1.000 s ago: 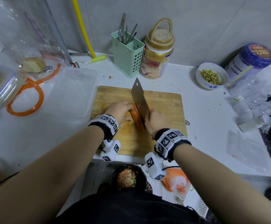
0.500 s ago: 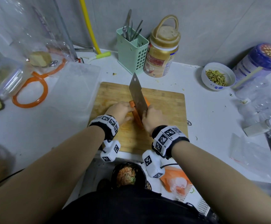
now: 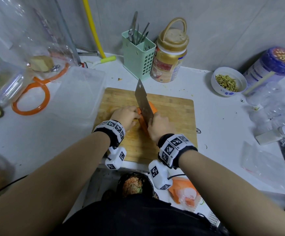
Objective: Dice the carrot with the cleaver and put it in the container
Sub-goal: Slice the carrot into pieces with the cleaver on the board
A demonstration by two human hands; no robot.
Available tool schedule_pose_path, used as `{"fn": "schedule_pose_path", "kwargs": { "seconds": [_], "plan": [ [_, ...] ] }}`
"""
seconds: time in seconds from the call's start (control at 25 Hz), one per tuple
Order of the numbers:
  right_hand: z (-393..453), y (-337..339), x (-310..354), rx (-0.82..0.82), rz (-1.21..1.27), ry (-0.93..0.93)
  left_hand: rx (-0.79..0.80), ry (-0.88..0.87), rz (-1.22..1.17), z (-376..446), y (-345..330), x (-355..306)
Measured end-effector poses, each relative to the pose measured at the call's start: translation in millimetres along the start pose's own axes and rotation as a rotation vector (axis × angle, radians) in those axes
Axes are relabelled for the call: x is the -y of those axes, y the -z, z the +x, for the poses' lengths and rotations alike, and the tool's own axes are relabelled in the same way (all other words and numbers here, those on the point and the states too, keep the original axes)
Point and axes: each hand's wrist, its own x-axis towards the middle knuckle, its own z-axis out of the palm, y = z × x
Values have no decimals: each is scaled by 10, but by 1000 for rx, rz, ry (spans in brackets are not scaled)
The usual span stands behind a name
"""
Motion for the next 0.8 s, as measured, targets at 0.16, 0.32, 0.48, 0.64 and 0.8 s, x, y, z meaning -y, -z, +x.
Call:
{"fn": "schedule_pose_path", "kwargs": {
  "seconds": [0.16, 0.32, 0.48, 0.64, 0.8],
  "plan": [
    [-16, 3, 10, -5, 12, -1, 27, 25, -2, 16, -5, 11],
    [-18, -6, -4, -27, 4, -14, 50, 43, -4, 35, 11, -5],
    [-21, -9, -8, -27, -3, -24, 90, 49, 33, 33, 46, -40],
    [-24, 5, -8, -32, 8, -32, 108, 70, 25, 20, 95, -64],
    [-7, 36, -35, -24, 16, -50, 99, 64, 16, 5, 120, -92]
  ]
}}
